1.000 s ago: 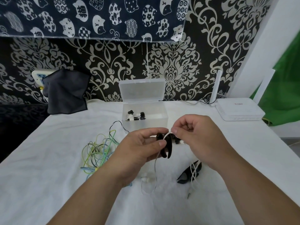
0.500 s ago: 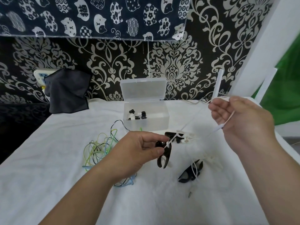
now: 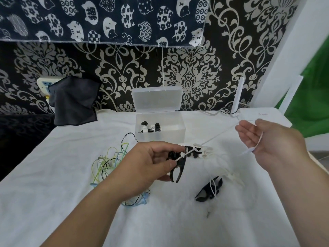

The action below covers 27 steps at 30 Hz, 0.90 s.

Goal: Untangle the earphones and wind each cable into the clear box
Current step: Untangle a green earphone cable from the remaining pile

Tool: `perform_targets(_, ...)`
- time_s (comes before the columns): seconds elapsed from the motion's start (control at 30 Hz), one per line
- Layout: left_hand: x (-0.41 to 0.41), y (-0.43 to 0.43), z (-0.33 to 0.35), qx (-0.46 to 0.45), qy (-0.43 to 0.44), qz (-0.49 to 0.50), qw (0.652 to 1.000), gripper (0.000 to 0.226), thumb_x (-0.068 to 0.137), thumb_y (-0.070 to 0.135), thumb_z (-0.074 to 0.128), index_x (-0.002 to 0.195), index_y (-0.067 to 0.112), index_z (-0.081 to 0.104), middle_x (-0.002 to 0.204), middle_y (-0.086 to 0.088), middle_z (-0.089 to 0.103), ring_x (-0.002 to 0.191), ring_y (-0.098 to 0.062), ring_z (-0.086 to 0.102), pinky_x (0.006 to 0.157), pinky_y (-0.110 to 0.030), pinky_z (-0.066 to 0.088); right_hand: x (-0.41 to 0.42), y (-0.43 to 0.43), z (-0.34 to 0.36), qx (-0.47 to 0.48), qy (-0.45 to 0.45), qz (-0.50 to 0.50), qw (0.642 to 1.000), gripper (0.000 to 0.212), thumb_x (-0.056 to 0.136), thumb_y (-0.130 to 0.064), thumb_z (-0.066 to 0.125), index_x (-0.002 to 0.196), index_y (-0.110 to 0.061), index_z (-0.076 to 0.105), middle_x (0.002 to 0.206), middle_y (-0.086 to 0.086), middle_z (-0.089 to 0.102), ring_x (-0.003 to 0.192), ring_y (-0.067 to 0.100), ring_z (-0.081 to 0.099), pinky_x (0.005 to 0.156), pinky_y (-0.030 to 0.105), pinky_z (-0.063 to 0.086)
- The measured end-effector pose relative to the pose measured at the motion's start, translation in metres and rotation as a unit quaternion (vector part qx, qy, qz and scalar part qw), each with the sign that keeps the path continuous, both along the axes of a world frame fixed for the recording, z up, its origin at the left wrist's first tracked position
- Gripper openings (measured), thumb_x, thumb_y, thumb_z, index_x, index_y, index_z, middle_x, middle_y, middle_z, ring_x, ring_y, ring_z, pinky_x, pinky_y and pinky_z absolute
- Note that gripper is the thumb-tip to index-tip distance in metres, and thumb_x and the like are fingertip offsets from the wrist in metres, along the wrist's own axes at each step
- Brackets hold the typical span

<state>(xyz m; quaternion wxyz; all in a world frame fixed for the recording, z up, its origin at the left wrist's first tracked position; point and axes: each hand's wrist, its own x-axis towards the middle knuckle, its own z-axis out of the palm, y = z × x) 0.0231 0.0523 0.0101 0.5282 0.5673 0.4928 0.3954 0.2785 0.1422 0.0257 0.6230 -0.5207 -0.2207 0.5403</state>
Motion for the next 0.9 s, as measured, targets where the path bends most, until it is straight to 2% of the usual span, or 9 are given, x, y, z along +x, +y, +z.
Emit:
perform_targets(0.17, 0.001, -0.002, 0.002, -0.001, -0.029, 0.0, 1.0, 0.035, 0.089, -0.006, 0.063, 0.106, 0.021, 0.077, 0.088, -0.016, 0.07, 0.078, -0.015, 0.065, 0.067, -0.029, 0.059, 0.007, 0.002, -0.004, -0.074, -0.083, 0.013, 0.994, 0.008, 0.103, -0.014, 0.048, 0.096, -0.013, 0.052, 0.085, 0.01, 0.067, 0.071, 0.023, 0.067, 0.063, 0.03, 0.054)
perform_targets(0.27, 0.002, -0.002, 0.003, -0.004, -0.029, 0.0, 1.0, 0.034, 0.089, -0.005, 0.063, 0.107, 0.021, 0.076, 0.089, -0.012, 0.072, 0.079, -0.016, 0.066, 0.066, -0.028, 0.058, 0.005, 0.002, -0.012, -0.101, -0.355, -0.014, 0.929, 0.025, 0.099, -0.033, 0.054, 0.105, -0.009, 0.059, 0.094, 0.007, 0.065, 0.084, 0.029, 0.061, 0.074, 0.036, 0.046)
perform_targets(0.33, 0.003, -0.001, 0.004, -0.006, -0.026, -0.001, 1.0, 0.034, 0.089, -0.005, 0.063, 0.108, 0.02, 0.075, 0.094, -0.017, 0.073, 0.082, -0.017, 0.067, 0.066, -0.027, 0.058, -0.007, -0.009, -0.008, 0.001, -0.488, -0.011, 0.873, 0.029, 0.098, -0.038, 0.055, 0.115, -0.015, 0.06, 0.106, 0.0, 0.064, 0.1, 0.025, 0.059, 0.085, 0.035, 0.045)
perform_targets(0.4, 0.004, -0.001, 0.005, -0.006, -0.03, -0.003, 1.0, 0.034, 0.089, -0.005, 0.063, 0.108, 0.02, 0.075, 0.096, -0.017, 0.073, 0.082, -0.017, 0.067, 0.065, -0.027, 0.057, -0.025, -0.025, 0.005, 0.116, -0.456, 0.138, 0.872, 0.022, 0.099, -0.041, 0.054, 0.111, -0.025, 0.064, 0.105, -0.012, 0.07, 0.104, 0.009, 0.062, 0.083, 0.027, 0.044)
perform_targets(0.53, 0.005, -0.002, 0.007, 0.001, -0.045, -0.007, 0.999, 0.034, 0.089, -0.006, 0.062, 0.108, 0.019, 0.075, 0.092, -0.009, 0.075, 0.079, -0.013, 0.067, 0.064, -0.027, 0.057, -0.052, -0.043, 0.01, 0.099, -0.355, 0.458, 0.809, 0.045, 0.085, -0.067, 0.052, 0.112, -0.036, 0.07, 0.102, -0.018, 0.074, 0.1, -0.005, 0.064, 0.094, 0.029, 0.042)
perform_targets(0.6, 0.003, -0.002, 0.006, 0.006, -0.047, 0.0, 0.999, 0.034, 0.089, -0.005, 0.063, 0.106, 0.02, 0.076, 0.09, -0.008, 0.075, 0.08, -0.015, 0.067, 0.066, -0.03, 0.059, -0.05, -0.04, 0.003, 0.087, -0.354, 0.489, 0.792, 0.034, 0.086, -0.058, 0.063, 0.101, -0.029, 0.075, 0.082, -0.004, 0.076, 0.086, 0.008, 0.069, 0.094, 0.034, 0.042)
perform_targets(0.7, 0.001, -0.002, 0.006, 0.007, -0.042, 0.002, 0.999, 0.034, 0.09, -0.005, 0.062, 0.107, 0.021, 0.074, 0.092, -0.018, 0.071, 0.083, -0.019, 0.067, 0.07, -0.034, 0.06, -0.043, -0.034, 0.002, 0.072, -0.309, 0.478, 0.819, 0.015, 0.091, -0.021, 0.07, 0.079, -0.015, 0.075, 0.052, 0.0, 0.054, 0.054, 0.015, 0.048, 0.083, 0.034, 0.049)
perform_targets(0.77, 0.002, -0.002, 0.006, 0.005, -0.034, -0.004, 0.999, 0.032, 0.091, -0.004, 0.061, 0.11, 0.02, 0.07, 0.095, -0.021, 0.07, 0.084, -0.021, 0.066, 0.07, -0.033, 0.059, -0.043, -0.034, 0.002, 0.082, -0.27, 0.467, 0.838, 0.02, 0.091, -0.01, 0.067, 0.072, -0.014, 0.074, 0.052, 0.0, 0.05, 0.052, 0.014, 0.04, 0.077, 0.03, 0.054)
perform_targets(0.9, 0.004, 0.001, 0.005, 0.011, -0.035, -0.009, 0.999, 0.028, 0.091, -0.003, 0.063, 0.108, 0.019, 0.065, 0.096, -0.023, 0.068, 0.084, -0.024, 0.06, 0.073, -0.037, 0.058, -0.049, -0.034, -0.002, 0.089, -0.234, 0.414, 0.875, 0.016, 0.09, -0.007, 0.067, 0.075, -0.01, 0.072, 0.074, 0.009, 0.067, 0.068, 0.016, 0.062, 0.073, 0.028, 0.056)
